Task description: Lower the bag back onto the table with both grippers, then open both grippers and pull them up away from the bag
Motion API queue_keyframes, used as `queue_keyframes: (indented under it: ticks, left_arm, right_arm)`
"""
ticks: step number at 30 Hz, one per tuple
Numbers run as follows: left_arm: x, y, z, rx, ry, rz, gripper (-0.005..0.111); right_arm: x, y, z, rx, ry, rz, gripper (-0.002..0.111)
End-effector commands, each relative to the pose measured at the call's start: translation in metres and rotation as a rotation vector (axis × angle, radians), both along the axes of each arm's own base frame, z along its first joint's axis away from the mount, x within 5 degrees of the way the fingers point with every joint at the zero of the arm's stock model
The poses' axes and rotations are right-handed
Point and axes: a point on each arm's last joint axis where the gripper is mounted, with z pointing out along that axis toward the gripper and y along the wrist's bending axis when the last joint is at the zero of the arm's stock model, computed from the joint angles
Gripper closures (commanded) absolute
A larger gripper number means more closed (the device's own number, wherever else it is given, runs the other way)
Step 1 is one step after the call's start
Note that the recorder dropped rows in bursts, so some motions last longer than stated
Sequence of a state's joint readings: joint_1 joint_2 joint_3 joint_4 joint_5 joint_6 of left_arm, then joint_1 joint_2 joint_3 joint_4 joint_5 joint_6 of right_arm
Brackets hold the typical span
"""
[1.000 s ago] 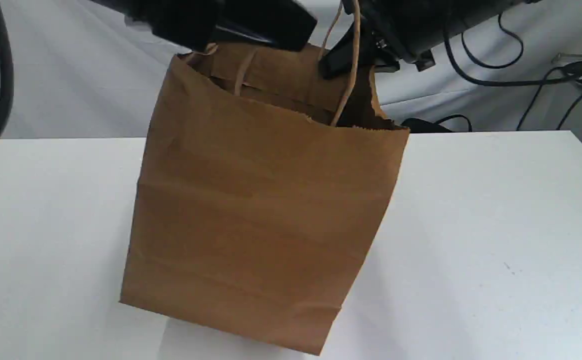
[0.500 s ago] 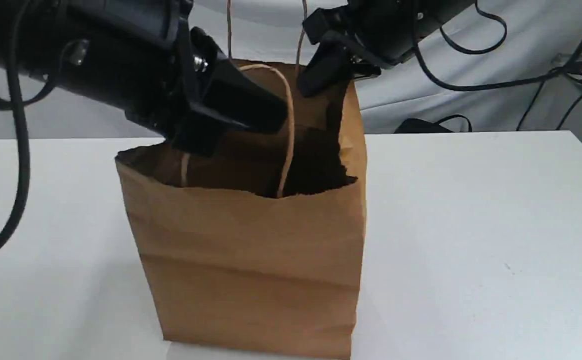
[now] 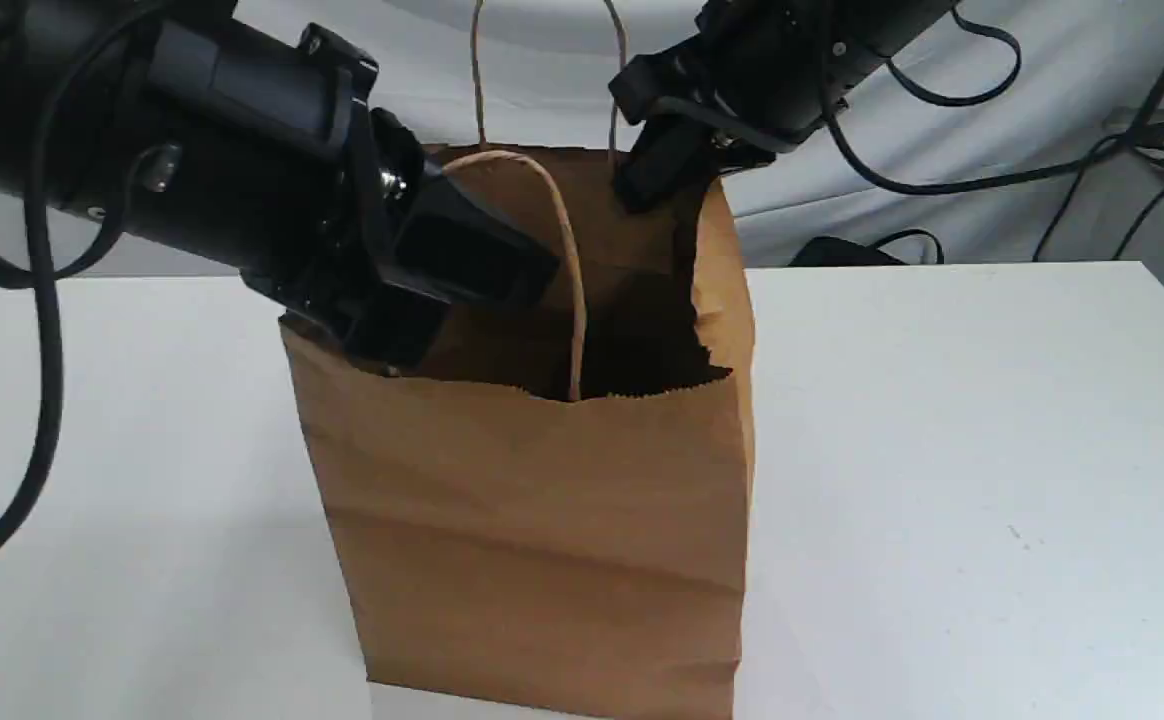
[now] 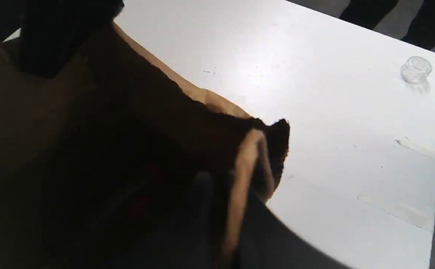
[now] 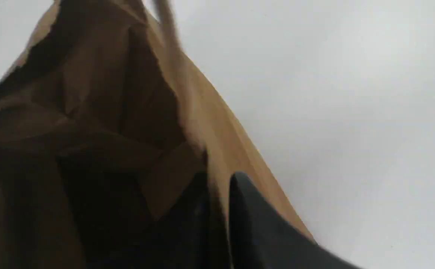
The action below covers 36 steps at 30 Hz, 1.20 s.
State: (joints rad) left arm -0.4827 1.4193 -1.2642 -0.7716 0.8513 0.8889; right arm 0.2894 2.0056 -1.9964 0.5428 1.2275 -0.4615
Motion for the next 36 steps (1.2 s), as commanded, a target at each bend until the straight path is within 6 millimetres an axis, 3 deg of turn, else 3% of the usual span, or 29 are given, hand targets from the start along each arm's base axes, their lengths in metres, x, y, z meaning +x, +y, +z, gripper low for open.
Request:
queue_keyframes:
  ticks: [1, 4, 6, 13, 20, 24, 30, 36]
  left_arm:
    - [-0.001, 0.000, 0.003, -0.019, 0.002, 0.024, 0.096]
    - [-0.001, 0.000, 0.003, -0.019, 0.004, 0.025, 0.085]
    - [-0.001, 0.000, 0.003, -0.026, 0.015, 0.037, 0.076]
    - [0.001, 0.000, 0.004, -0.045, 0.022, 0.075, 0.049]
    - [0.001, 0.003, 0.002, 0.009, -0.004, 0.065, 0.047]
    - [-0.004, 0.011, 0.011, 0.046, -0.072, 0.089, 0.047]
    - [-0.021, 0.023, 0.032, 0.032, -0.161, 0.097, 0.047]
    - [-0.044, 0.033, 0.045, 0.030, -0.136, 0.079, 0.047]
  right_arm:
    - [-0.001, -0.001, 0.006, -0.010, -0.023, -0.008, 0.079]
    - [-0.001, -0.001, 0.006, -0.006, -0.021, -0.007, 0.061]
    - [-0.001, -0.001, 0.006, -0.006, -0.021, -0.008, 0.055]
    - [0.000, -0.003, 0.004, -0.040, -0.032, -0.010, 0.049]
    - [-0.001, -0.005, 0.006, -0.044, -0.037, -0.013, 0.047]
    - [-0.004, -0.008, 0.013, -0.061, -0.061, -0.015, 0.047]
    - [-0.011, -0.012, 0.028, -0.075, -0.104, -0.020, 0.047]
    - [-0.022, -0.017, 0.047, -0.078, -0.150, -0.034, 0.047]
